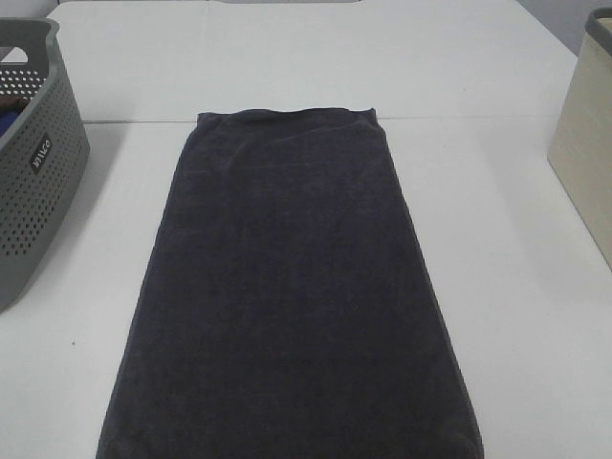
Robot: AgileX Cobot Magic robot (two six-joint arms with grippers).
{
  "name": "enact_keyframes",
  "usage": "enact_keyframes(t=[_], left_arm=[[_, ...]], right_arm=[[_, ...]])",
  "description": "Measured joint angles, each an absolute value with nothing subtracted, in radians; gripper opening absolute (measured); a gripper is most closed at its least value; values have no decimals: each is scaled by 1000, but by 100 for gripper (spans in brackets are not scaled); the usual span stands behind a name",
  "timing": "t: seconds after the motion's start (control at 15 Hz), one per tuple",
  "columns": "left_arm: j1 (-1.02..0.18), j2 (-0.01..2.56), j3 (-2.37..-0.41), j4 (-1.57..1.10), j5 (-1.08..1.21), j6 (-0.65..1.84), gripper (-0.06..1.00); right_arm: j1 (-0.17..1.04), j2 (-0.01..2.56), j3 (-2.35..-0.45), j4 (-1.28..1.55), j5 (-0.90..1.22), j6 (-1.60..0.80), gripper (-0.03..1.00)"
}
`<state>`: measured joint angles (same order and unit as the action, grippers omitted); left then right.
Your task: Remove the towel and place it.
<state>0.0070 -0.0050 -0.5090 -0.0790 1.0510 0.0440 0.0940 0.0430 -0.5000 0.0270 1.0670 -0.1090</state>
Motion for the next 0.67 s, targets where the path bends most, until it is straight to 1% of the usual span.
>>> enact_keyframes(t=[0.67], left_arm=[[4,-5,-509,-91,1051,44,81]], right_arm=[[94,43,-500,27,1067,-109,73]])
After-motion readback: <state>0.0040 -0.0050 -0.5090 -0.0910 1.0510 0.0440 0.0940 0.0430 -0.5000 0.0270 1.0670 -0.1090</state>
